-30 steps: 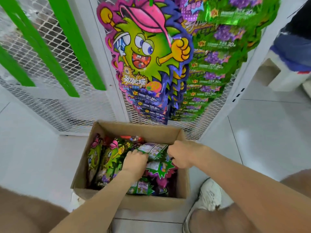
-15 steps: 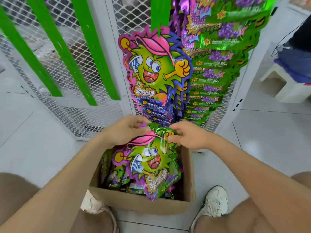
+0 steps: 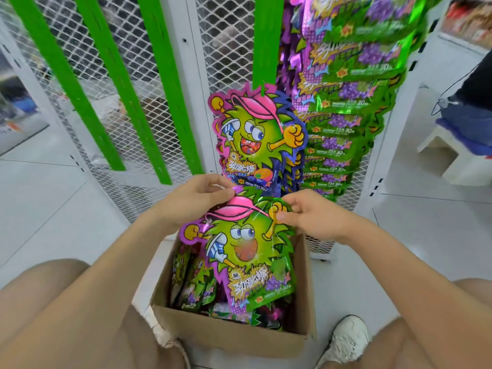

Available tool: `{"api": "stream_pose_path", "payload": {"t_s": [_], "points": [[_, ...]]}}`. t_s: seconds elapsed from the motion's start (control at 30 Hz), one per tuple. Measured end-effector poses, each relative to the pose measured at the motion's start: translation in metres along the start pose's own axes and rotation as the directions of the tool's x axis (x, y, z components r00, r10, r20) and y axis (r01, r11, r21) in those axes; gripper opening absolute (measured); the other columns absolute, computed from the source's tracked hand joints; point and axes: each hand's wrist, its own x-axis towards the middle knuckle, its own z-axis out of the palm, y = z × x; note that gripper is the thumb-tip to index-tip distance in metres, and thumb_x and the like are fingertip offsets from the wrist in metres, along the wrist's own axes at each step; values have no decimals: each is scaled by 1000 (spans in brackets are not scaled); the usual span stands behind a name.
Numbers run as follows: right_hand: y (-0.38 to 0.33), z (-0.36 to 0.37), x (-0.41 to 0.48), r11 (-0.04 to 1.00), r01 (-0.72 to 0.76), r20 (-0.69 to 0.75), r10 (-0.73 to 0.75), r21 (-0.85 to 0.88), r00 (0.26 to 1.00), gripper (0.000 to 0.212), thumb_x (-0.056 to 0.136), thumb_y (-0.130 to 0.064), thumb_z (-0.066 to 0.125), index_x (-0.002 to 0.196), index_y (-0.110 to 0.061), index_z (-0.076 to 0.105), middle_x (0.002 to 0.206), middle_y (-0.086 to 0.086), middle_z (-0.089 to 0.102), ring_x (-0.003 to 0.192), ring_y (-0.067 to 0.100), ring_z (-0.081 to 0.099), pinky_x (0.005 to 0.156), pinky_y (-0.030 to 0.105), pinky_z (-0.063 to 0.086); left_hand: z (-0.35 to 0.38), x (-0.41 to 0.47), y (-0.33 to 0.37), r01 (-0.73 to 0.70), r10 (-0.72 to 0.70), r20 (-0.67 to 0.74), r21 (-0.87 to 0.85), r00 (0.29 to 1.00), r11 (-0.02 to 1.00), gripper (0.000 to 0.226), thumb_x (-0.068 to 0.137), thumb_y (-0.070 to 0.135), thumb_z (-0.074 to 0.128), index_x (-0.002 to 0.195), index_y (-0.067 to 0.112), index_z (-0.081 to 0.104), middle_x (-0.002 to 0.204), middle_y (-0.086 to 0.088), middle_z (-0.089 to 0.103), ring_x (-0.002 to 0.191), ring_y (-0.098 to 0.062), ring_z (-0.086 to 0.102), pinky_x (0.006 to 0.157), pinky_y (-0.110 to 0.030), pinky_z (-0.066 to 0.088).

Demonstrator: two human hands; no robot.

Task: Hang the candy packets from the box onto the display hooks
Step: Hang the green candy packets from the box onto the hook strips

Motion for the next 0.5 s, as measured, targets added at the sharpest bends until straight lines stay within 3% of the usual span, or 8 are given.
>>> {"api": "stream_pose_path", "payload": {"t_s": [0.07, 0.13, 0.2, 0.27, 0.37, 0.5], "points": [[-3, -2, -1, 999, 7, -7, -7, -37, 1000, 34, 98, -32, 72, 112, -2, 66, 74, 4, 63, 63, 17, 58, 64, 44, 52, -4, -1, 3, 3, -4, 27, 42, 1000, 999, 18, 96, 28, 79, 110, 17, 74, 102, -19, 79, 89, -22, 67, 85, -36, 43], [-7, -1, -4, 992, 7, 32, -2, -126, 999, 47, 81, -49, 73, 103, -8, 69, 83, 17, 74, 70, 31, 66, 74, 54, 58, -3, -4, 8, -32, 27, 58, 97, 998, 995, 16, 93, 25, 83, 105, 16, 76, 103, -22, 77, 88, -27, 72, 84, -35, 47], [-12, 3, -8, 986, 55, 19, -52, -157, 998, 50, 71, -54, 71, 107, -19, 74, 97, 4, 78, 87, 15, 72, 92, 51, 59, 3, -9, 14, -89, 75, 118, 113, 990, 990, 14, 93, 20, 82, 105, 15, 77, 99, -18, 79, 90, -28, 76, 83, -32, 54], [-24, 9, -15, 983, 164, -38, -168, -88, 985, 43, 81, -52, 77, 117, -30, 72, 112, -11, 76, 109, 3, 69, 104, 39, 54, 10, -11, 20, -135, 115, 179, 102, 977, 986, 13, 94, 17, 81, 106, 14, 77, 96, -15, 81, 87, -24, 76, 82, -32, 56], [-44, 10, -24, 950, 304, -190, -313, -77, 931, 22, 97, -44, 73, 116, -33, 75, 107, -17, 77, 103, 3, 70, 94, 37, 55, 15, -12, 33, -175, 167, 137, 49, 976, 983, 20, 90, 22, 84, 107, 15, 76, 89, -15, 81, 83, -22, 71, 80, -34, 51], [-69, -7, -37, 927, 371, -297, -371, -59, 880, 18, 105, -37, 63, 114, -29, 76, 98, -15, 77, 90, 8, 71, 83, 40, 58, 12, -16, 70, -243, 243, -29, 1, 970, 970, 34, 76, 28, 89, 102, 11, 75, 79, -13, 80, 75, -19, 69, 75, -30, 50]]}}
